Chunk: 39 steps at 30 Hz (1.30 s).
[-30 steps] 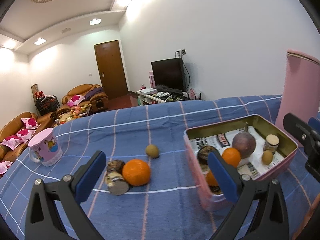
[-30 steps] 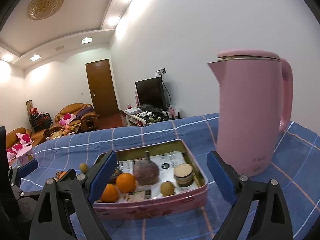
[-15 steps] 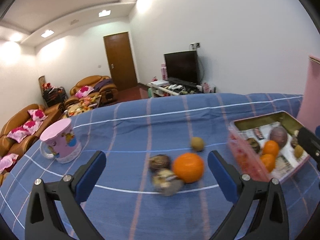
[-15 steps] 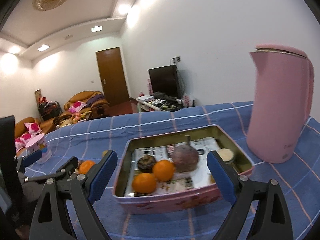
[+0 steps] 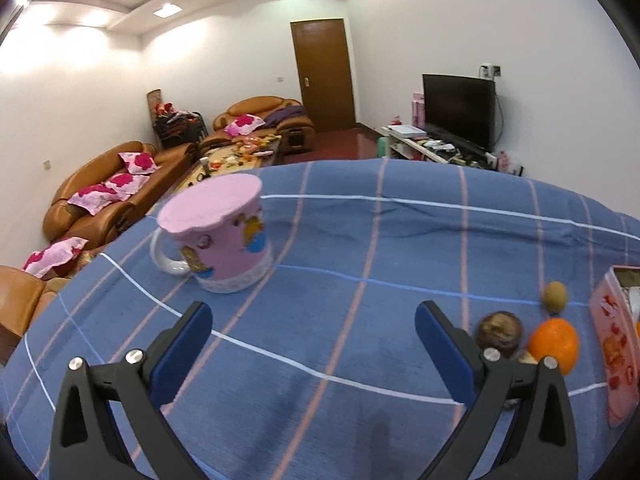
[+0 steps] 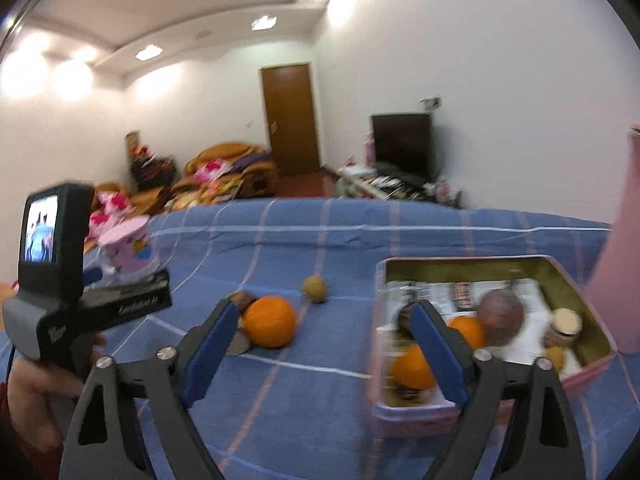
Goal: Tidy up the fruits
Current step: 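Grasp a wrapped cylindrical cake with the right tool while the left tool grasps an orange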
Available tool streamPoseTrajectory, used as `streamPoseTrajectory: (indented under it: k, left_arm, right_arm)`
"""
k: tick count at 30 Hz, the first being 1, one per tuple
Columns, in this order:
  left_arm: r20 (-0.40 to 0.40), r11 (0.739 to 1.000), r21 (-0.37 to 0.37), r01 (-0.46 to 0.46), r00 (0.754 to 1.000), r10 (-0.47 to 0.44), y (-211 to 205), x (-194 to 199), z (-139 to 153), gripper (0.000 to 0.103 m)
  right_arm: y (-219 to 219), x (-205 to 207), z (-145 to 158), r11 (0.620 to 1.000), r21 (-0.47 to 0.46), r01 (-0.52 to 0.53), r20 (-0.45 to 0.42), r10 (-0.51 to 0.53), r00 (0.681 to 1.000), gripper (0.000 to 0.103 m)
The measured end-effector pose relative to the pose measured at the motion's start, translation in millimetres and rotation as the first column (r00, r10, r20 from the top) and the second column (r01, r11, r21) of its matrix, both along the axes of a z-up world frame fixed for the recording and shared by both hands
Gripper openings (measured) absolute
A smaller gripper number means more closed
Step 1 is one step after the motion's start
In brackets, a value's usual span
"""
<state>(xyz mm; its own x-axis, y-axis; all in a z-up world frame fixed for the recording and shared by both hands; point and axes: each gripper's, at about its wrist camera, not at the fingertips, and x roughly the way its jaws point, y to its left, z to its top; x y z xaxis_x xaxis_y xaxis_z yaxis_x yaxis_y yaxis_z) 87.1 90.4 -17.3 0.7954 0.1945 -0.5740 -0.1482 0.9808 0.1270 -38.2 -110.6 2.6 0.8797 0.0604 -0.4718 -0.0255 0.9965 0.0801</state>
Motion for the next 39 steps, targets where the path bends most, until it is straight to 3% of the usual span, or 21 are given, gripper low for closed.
streamPoseTrajectory:
  k: [2,4,10,15,22,34,35,39]
  left_arm:
    - [0.0,1.0,0.012,-0.005,1.0,0.005,2.2,0.5,0.0,0.102]
    - [-0.003,1.0,0.016,-0.013,1.0,0.013,3.8,0.3,-0.1,0.101]
    - [-0.012,0.998,0.014,-0.064,0.998,0.064,17.4,2.1,1.9,0.101]
    - [-0.023,0.997,-0.024,-0.077,0.997,0.076,26.6,1.5,3.4,0.101]
    - [-0.027,0.996,-0.047,-0.08,0.997,0.078,31.0,2.5,4.3,0.101]
    - [-0.039,0.994,-0.063,-0.086,0.996,0.084,33.1,4.3,1.1,0.101]
    - [-0.037,0.994,-0.067,-0.085,0.996,0.083,33.6,4.4,0.9,0.101]
    - [-0.039,0.994,-0.083,-0.065,0.997,0.062,33.2,4.9,-0.3,0.101]
  right_arm:
    - [9.2,11.2,-4.2,1.0,-0.009,-0.025,-0.044,0.025,0.999,0.057]
    - [18.1,24.8,-10.6,0.998,-0.002,-0.069,-0.11,0.069,0.992,0.043]
    - [43.6,45.4,-31.3,0.966,0.138,-0.219,-0.225,0.246,0.943,0.043]
    - [57.0,63.3,-45.8,0.954,0.196,-0.228,-0.315,0.281,0.906,0.043]
    - [61.5,85.4,-50.5,0.958,0.234,-0.166,-0.346,0.241,0.907,0.043]
    - [70.9,97.5,-50.2,0.967,0.206,-0.15,-0.361,0.217,0.907,0.043]
    - [70.9,96.8,-50.1,0.968,0.201,-0.149,-0.361,0.215,0.908,0.037]
    - [69.2,93.9,-49.3,0.968,0.202,-0.151,-0.353,0.216,0.91,0.036]
